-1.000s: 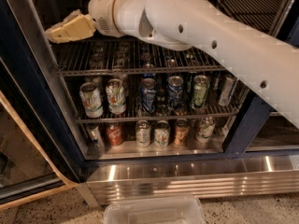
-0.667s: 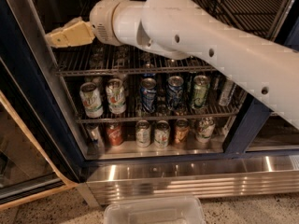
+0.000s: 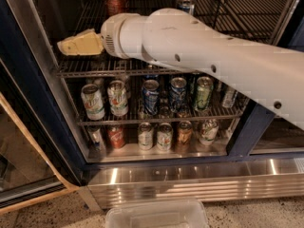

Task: Pick coke can from top shelf of fridge

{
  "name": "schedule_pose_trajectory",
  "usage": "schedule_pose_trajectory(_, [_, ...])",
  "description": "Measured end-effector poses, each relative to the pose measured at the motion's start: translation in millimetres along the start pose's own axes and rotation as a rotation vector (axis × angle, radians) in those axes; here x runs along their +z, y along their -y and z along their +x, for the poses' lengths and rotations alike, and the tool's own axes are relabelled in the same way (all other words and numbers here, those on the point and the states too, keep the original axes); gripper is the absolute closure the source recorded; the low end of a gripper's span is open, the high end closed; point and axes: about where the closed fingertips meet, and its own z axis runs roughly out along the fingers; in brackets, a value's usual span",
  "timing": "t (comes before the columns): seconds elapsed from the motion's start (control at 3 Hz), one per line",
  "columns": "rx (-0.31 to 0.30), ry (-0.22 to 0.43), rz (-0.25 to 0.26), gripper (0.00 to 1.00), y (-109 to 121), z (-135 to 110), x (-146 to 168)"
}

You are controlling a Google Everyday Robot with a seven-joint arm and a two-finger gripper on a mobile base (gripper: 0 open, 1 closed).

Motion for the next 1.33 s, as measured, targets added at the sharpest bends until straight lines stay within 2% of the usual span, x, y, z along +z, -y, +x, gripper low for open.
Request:
schedule_pose_trajectory(0.33, [-0.002,0.001,-0.001,0.0,-0.9,-0.8,0.1])
schedule_pose_trajectory(0.67, [0.007,0.037,0.044,0.0,12.0,-1.9,1.7])
schedule_pose_trajectory(1.0, [0.011,0.086,0.135,0.0,38.3,1.8,2.6])
schedule_pose_trajectory(1.33, [0.019,0.122,0.205,0.0,62.5,4.6,4.4])
